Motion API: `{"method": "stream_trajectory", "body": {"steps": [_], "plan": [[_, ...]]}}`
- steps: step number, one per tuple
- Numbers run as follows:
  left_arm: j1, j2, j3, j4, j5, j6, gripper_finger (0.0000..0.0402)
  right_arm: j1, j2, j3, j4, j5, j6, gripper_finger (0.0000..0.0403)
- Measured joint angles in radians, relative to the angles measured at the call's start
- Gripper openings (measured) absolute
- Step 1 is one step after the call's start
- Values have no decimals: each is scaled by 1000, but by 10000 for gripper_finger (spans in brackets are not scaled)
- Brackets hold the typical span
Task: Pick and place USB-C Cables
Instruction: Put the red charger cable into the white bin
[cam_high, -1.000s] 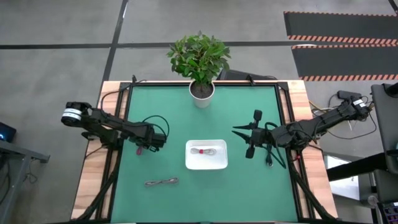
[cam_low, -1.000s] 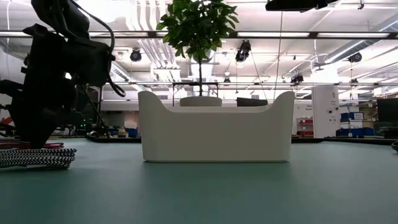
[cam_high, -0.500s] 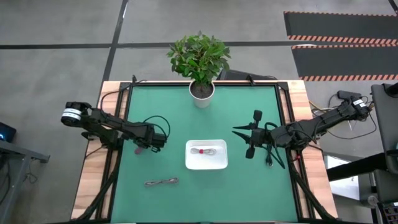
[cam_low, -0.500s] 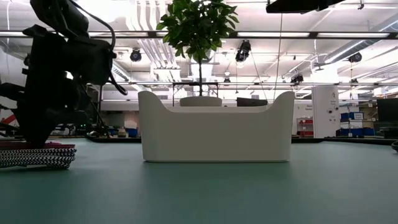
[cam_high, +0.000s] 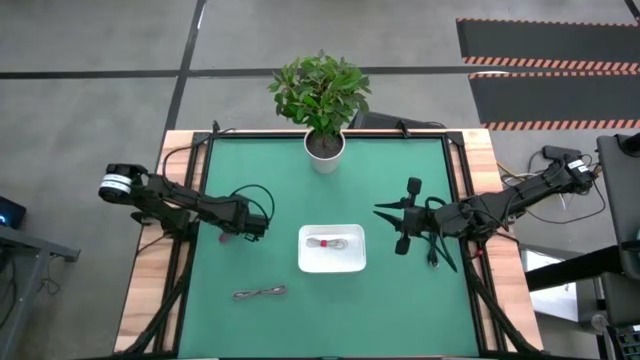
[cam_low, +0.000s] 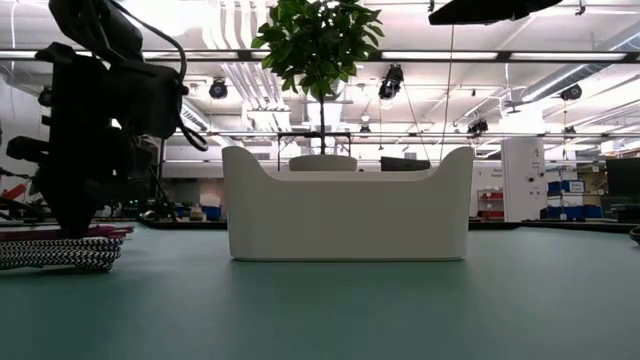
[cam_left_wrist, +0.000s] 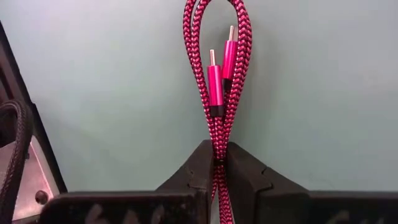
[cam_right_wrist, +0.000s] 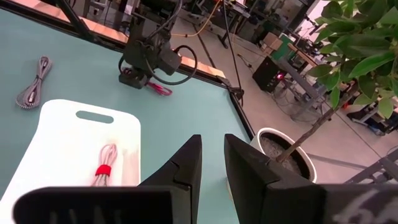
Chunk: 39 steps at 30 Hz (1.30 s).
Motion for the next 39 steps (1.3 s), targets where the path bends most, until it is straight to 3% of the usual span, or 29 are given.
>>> {"method": "stream_trajectory", "body": {"steps": [10,15,26,34,39], "plan": [[-6,-8,25,-33,95,8,13,0,0,0,3,0,-25,59],[-12,-32,85,-109,89,44,13,0,0,0,-4,0,-13,59],[-26,-40,302,-358,94,87,13,0,0,0,-5,0,-9,59],[-107,-40,496,-520,134,84,13,0,0,0,-63,0,18,59],[-155,-39,589,-537,193,67,12,0,-5,0,-65,0,30,59]]}}
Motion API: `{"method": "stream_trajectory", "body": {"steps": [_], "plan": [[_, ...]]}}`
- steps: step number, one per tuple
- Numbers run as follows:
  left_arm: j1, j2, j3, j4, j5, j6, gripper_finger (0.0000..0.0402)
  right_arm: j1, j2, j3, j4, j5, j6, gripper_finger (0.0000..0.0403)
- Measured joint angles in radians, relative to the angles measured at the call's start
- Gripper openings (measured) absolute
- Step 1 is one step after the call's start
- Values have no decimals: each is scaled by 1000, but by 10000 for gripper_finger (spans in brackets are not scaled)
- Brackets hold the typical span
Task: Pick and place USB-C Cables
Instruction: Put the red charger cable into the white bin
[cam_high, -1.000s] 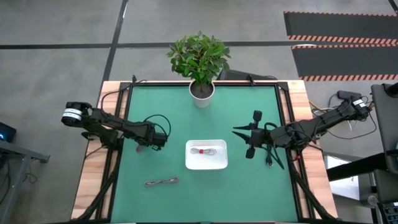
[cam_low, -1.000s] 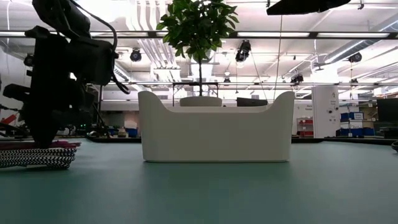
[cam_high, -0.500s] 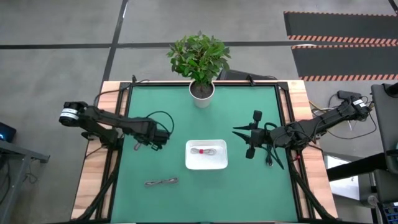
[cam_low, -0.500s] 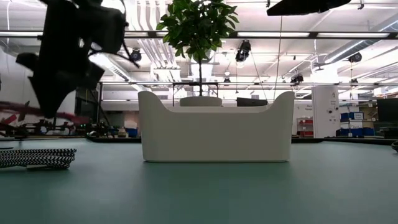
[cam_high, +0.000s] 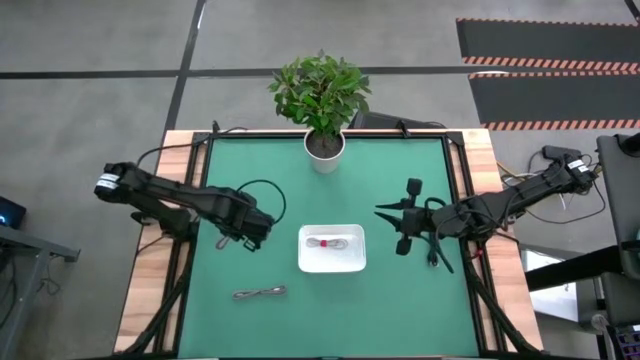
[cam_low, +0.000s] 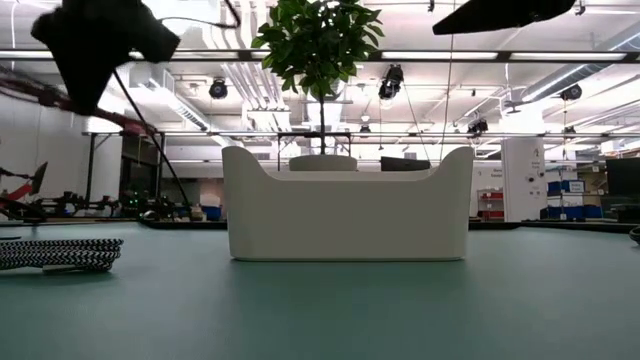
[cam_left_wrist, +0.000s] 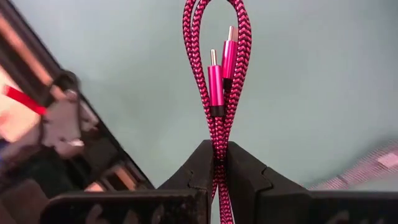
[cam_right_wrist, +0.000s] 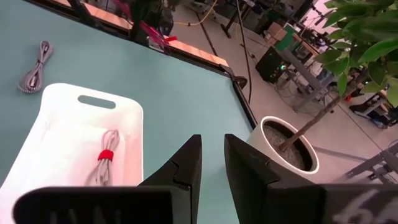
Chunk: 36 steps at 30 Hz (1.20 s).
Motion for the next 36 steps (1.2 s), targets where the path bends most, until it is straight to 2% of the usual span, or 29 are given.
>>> {"method": "stream_trajectory", "body": {"steps": [9,21,28,33,36], "plan": [[-71,55,147,1,116,-40,12,0,-24,0,-23,-1,24,59],[-111,207,493,0,161,-34,12,0,-51,0,-106,-4,77,59],[-115,353,684,29,184,142,12,0,-106,-1,-183,-12,127,59],[-114,444,789,53,204,260,12,0,-155,-27,-174,-122,128,59],[-108,480,820,53,205,316,12,0,-191,-44,-153,-142,124,59]]}}
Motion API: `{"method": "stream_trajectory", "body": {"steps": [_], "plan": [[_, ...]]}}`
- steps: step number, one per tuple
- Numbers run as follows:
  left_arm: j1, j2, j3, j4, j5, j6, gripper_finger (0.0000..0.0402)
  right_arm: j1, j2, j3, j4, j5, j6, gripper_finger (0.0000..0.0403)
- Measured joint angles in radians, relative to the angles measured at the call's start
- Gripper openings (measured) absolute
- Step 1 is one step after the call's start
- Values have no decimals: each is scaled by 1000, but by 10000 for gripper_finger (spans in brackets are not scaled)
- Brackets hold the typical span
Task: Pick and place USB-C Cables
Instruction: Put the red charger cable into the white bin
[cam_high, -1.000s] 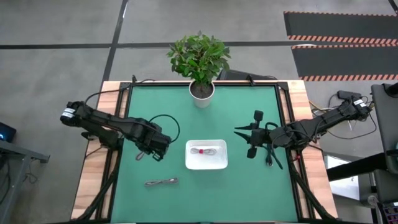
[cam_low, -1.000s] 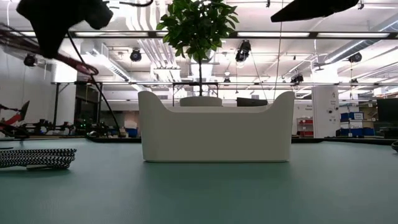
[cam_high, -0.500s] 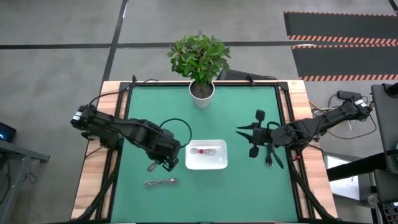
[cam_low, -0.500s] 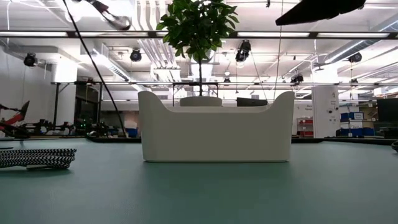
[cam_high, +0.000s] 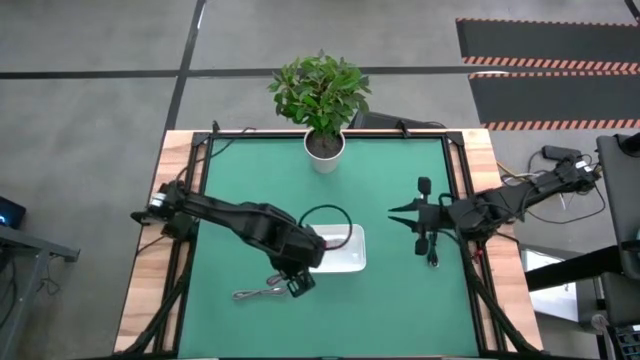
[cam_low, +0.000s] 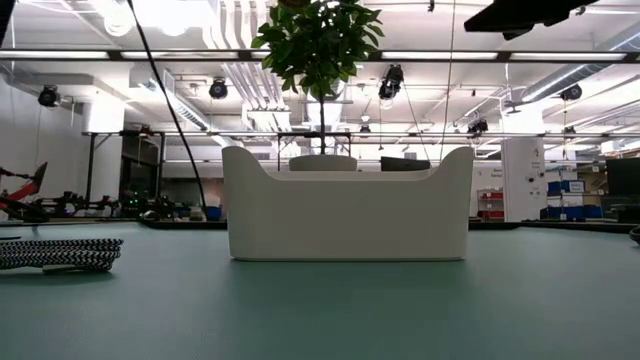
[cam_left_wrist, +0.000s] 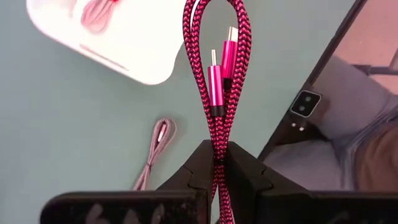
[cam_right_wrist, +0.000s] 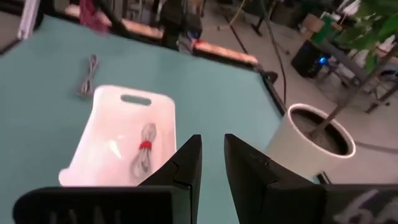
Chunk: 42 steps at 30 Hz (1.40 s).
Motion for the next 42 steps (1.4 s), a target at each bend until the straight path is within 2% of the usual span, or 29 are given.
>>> {"method": "stream_trajectory", "body": {"steps": [10,15,28,35,42], "plan": [[49,82,13,56,-37,223,12,0,-141,-118,224,-231,-97,59],[88,122,26,161,-32,321,12,0,-190,-133,220,-234,-82,59],[181,196,72,268,-27,489,12,0,-206,-139,208,-233,-78,59],[188,196,56,295,-146,582,12,0,-206,-139,207,-232,-87,59],[187,196,13,340,-163,648,12,0,-206,-139,207,-225,-86,59]]}}
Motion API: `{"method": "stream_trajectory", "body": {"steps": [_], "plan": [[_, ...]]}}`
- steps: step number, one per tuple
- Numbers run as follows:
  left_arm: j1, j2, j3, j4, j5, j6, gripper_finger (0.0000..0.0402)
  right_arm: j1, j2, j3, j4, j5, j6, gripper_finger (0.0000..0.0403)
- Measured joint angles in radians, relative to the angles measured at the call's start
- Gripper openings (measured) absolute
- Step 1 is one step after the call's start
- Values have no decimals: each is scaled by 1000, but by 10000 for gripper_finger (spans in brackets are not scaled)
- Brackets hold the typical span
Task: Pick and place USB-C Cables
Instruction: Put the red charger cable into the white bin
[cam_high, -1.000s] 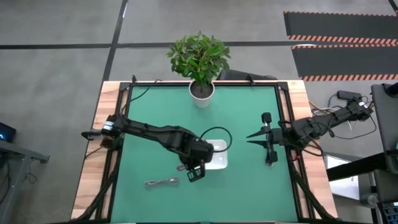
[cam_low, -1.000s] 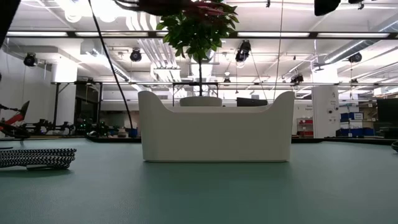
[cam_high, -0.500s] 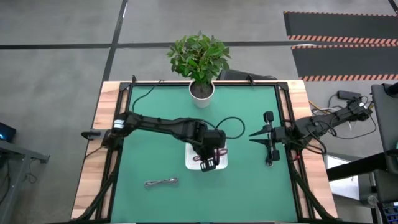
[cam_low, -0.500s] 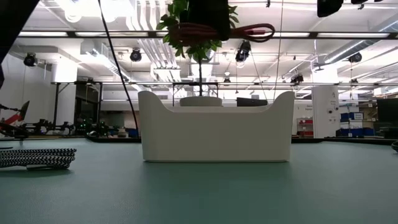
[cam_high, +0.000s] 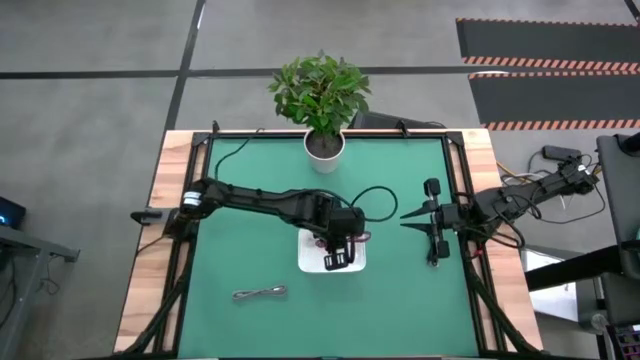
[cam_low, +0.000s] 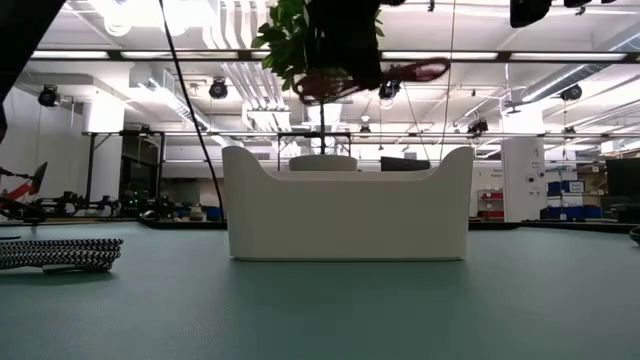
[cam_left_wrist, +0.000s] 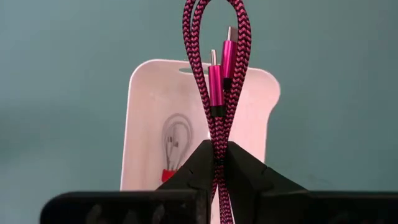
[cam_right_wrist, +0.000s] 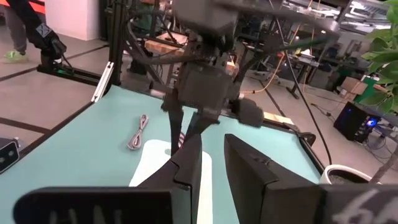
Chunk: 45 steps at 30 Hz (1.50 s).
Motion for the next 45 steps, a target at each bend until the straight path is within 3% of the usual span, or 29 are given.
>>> {"method": "stream_trajectory", "body": {"steps": [24,45], "plan": [[0,0,-279,153,-2,96,12,0,0,0,-15,3,3,58],[-3,0,-309,185,-1,42,12,0,0,0,-31,53,23,58]]}}
